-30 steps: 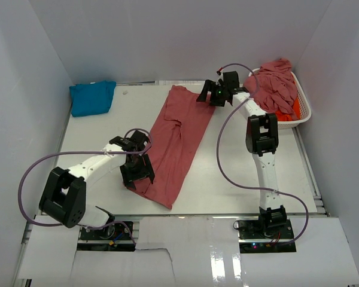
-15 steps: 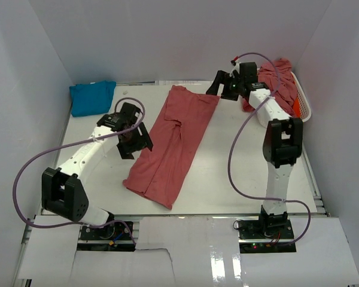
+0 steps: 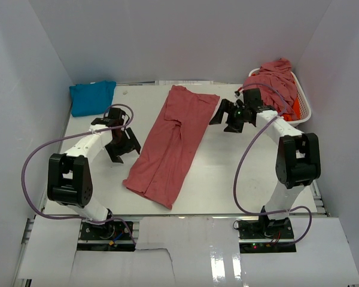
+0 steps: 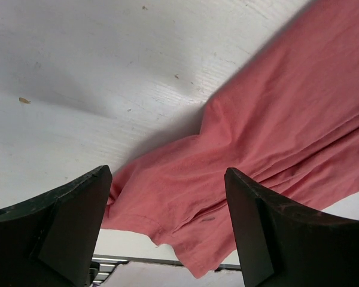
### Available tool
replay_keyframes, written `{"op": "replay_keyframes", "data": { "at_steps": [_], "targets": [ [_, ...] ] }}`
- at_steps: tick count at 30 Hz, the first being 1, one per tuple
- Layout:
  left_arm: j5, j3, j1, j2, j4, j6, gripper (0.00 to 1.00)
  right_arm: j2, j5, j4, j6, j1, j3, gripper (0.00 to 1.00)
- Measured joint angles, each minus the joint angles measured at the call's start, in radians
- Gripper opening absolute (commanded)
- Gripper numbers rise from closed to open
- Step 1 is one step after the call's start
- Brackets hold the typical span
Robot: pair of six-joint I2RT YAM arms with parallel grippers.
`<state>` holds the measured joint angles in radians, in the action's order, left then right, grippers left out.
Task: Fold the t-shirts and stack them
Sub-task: Rotate the tshirt 80 degrees
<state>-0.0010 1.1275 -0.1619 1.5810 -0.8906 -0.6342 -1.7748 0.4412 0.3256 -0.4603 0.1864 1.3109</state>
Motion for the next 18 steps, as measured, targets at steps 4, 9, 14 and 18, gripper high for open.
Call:
{"op": "replay_keyframes", "data": {
  "at_steps": [4, 9, 14, 18],
  "targets": [
    [0.006, -0.024, 0.000, 0.002, 0.025, 0.001, 0.87, -0.046, -0.001, 0.026, -0.004, 0.004, -0.013, 0.97],
    [0.009, -0.039, 0.000, -0.003, 0.051, 0.008, 0.87, -0.115, -0.001, 0.031, -0.003, 0.014, 0.043, 0.97],
    [-0.001, -0.080, 0.000, -0.016, 0.058, 0.010, 0.87, -0.202, -0.008, 0.024, -0.002, 0.026, 0.090, 0.97],
    [-0.007, -0.121, 0.004, -0.019, 0.073, 0.019, 0.87, -0.280, -0.018, 0.027, 0.000, 0.039, 0.131, 0.98]
  ]
}}
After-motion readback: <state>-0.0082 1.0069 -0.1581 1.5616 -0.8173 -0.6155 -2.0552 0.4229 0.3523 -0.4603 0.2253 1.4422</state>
